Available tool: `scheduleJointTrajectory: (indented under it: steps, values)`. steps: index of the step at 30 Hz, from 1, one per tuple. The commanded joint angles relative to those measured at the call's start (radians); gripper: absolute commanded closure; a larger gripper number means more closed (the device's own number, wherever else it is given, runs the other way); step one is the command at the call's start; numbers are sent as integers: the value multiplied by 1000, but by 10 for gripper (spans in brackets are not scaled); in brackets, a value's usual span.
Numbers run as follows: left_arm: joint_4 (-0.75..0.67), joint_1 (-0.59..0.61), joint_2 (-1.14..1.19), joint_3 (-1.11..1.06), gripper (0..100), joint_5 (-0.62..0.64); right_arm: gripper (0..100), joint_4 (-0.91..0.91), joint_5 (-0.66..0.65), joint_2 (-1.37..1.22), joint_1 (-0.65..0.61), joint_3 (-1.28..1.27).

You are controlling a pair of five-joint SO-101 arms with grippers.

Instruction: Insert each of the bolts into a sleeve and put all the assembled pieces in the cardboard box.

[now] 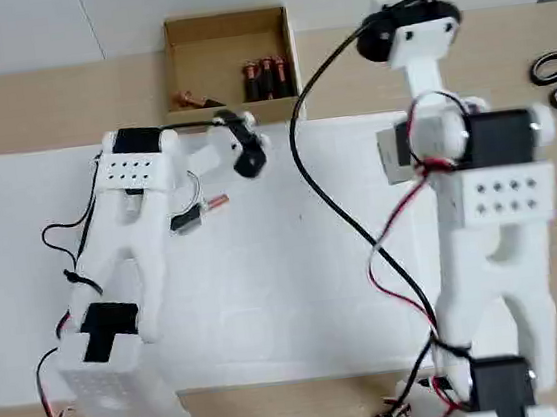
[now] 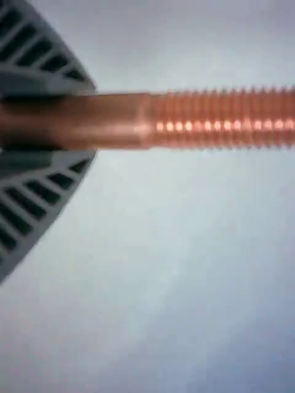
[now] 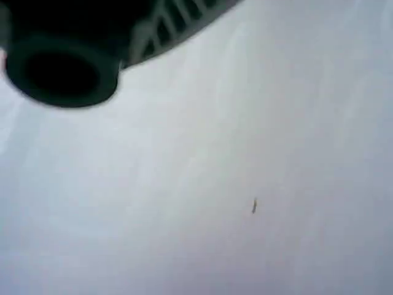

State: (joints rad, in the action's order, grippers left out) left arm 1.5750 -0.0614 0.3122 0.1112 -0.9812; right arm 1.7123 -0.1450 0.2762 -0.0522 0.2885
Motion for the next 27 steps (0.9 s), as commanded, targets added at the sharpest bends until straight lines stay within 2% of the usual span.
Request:
scheduleJointTrajectory:
  steps: [1, 7, 9, 11, 16, 22, 25, 27]
  values:
    - [37, -40, -2, 47, 995, -186, 995, 5, -12, 90, 27, 52]
    - [31, -107, 3, 44, 995, -397, 995, 10, -12, 150, 61, 49]
    - [-12, -114, 26, 50, 992, -433, 995, 12, -12, 162, 61, 48]
    - [-86, -114, 64, 56, 987, -388, 995, 13, -12, 171, 61, 46]
    - [-186, -95, 138, 59, 866, -236, 995, 13, -12, 173, 61, 46]
    - [-207, -68, 138, 119, 863, -135, 995, 12, -12, 165, 56, 46]
    - [-207, -64, 132, 166, 863, -28, 995, 12, -12, 165, 56, 46]
    - [-196, -64, 107, 203, 863, 92, 995, 10, -12, 165, 56, 46]
